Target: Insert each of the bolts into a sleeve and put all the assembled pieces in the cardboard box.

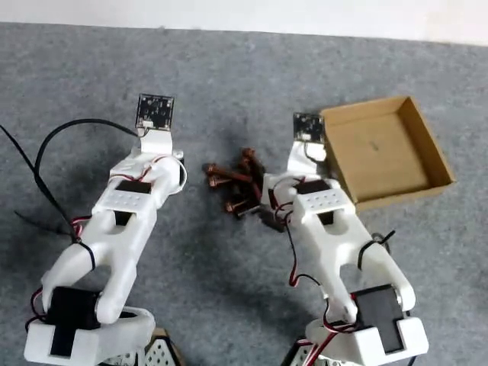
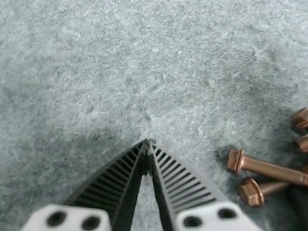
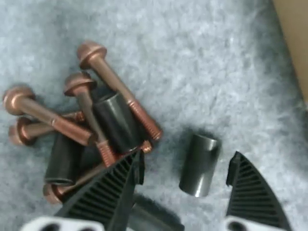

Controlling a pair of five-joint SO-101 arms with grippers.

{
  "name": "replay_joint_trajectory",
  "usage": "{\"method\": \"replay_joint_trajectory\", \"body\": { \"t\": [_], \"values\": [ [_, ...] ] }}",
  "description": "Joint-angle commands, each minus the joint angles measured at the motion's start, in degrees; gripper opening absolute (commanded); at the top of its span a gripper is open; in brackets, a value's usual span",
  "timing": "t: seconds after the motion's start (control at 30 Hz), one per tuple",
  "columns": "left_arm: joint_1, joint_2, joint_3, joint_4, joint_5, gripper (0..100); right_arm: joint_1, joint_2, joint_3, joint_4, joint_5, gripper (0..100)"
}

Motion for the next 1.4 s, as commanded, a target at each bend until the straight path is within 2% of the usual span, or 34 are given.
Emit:
{"method": "replay_joint_trajectory", "body": {
  "t": [0.0,0.3,0.63,0.8,0.97,1.37],
  "values": [
    [-0.7,-0.6,-2.9,0.1,0.4,0,1.6,-0.5,-0.3,0.5,-0.6,26.6],
    [-0.7,-0.6,-2.9,0.1,0.4,0,4.7,-0.5,2.1,1.3,-4.3,26.6],
    [-0.7,-0.6,-2.9,0.2,0.4,0,4.2,0.0,2.1,0.0,-4.2,26.6],
    [-0.7,-0.6,-2.9,0.2,0.4,0,3.9,7.7,0.9,-0.2,-4.4,26.6],
    [-0.7,-0.6,-2.9,0.2,0.4,0,4.0,8.7,-3.6,5.6,-4.6,26.6],
    [-0.7,-0.5,-2.9,0.2,0.4,0,3.7,8.9,-4.4,2.3,-4.0,26.6]
  ]
}}
